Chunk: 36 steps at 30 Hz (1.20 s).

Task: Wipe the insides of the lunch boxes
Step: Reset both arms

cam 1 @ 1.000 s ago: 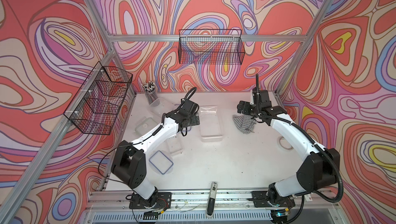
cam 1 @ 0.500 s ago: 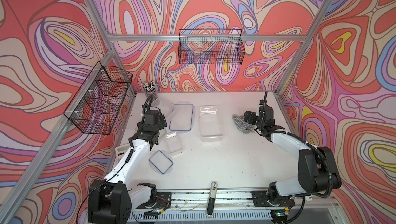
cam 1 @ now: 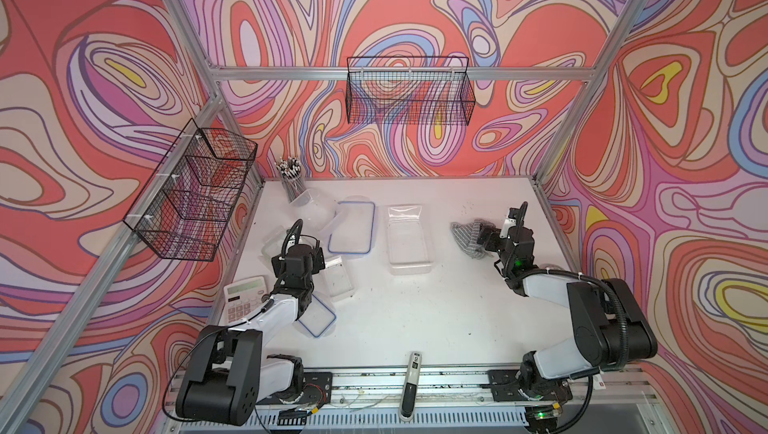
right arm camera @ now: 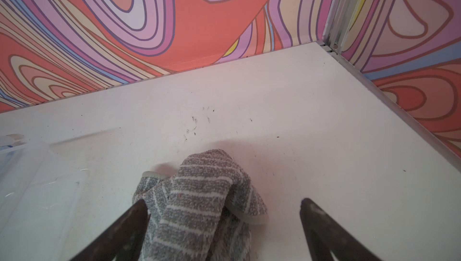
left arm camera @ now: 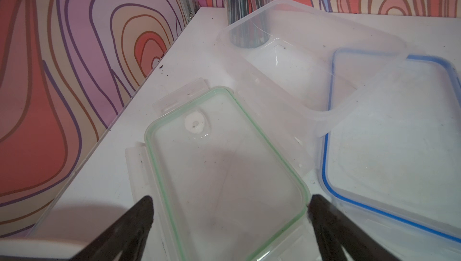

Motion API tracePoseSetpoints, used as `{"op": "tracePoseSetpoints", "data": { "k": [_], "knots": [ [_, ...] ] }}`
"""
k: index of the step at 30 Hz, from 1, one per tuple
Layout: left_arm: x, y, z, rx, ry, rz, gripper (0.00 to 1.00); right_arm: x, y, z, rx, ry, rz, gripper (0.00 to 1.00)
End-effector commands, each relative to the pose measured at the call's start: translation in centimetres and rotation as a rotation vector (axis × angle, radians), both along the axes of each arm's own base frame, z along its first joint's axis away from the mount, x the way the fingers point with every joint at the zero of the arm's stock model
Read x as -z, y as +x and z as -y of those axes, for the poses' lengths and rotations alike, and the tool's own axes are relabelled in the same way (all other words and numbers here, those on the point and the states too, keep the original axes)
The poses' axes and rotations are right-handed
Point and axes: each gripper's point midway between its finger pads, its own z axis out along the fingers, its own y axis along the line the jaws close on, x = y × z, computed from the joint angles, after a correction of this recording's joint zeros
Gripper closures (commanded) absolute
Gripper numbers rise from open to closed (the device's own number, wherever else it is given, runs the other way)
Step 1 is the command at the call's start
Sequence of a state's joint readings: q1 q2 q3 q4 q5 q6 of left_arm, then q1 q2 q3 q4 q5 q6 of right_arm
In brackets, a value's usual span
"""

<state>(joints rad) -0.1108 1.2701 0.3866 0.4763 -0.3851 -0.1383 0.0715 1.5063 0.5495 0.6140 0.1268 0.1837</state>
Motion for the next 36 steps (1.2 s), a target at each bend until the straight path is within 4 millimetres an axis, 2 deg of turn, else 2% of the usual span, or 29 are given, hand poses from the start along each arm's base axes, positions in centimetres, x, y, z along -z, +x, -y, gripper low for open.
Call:
{"op": "tracePoseSetpoints", "data": {
  "k": [1, 8, 10, 12, 17, 19, 27, 31, 35, 36],
  "knots": [
    [-1.8, 1.1, -0.1, 0.015, 0.013, 0.127, 0.00, -1.0, -0.7, 0.2, -0.008, -0.034, 0.031, 0.01],
    [-1.5, 1.6, -0.6, 0.050, -0.004, 0.165, 0.00, 1.3, -1.9, -0.5, -0.064, -0.058, 0.032, 0.02],
    [-1.1, 1.6, -1.0, 0.046, -0.020, 0.211, 0.00, 1.2, -1.9, -0.9, -0.094, -0.064, 0.047, 0.02],
    [-0.5, 1.7, -0.6, 0.086, -0.024, 0.225, 0.00, 1.1, -2.0, -1.1, -0.107, -0.063, 0.050, 0.02],
    [0.6, 2.5, -0.1, 0.118, -0.025, 0.203, 0.00, 0.5, -2.7, -2.0, -0.166, -0.034, 0.120, 0.02],
    [1.0, 2.6, 0.1, 0.125, -0.033, 0.170, 0.00, 0.5, -2.9, -1.8, -0.149, -0.028, 0.115, 0.01],
    [1.1, 3.2, 0.4, 0.145, -0.029, 0.158, 0.00, 1.2, -1.6, -2.2, -0.256, 0.029, 0.059, 0.02],
    [1.4, 3.7, 0.9, 0.175, -0.034, 0.124, 0.00, 2.2, -0.6, -3.0, -0.336, -0.039, -0.019, 0.06],
    [1.3, 3.7, 0.9, 0.175, -0.034, 0.124, 0.00, 1.7, -0.1, -0.7, -0.228, -0.094, 0.062, 0.04],
    [1.3, 3.7, 0.9, 0.175, -0.036, 0.122, 0.00, 2.4, -0.1, -0.6, -0.231, -0.092, 0.052, 0.04]
  ]
}}
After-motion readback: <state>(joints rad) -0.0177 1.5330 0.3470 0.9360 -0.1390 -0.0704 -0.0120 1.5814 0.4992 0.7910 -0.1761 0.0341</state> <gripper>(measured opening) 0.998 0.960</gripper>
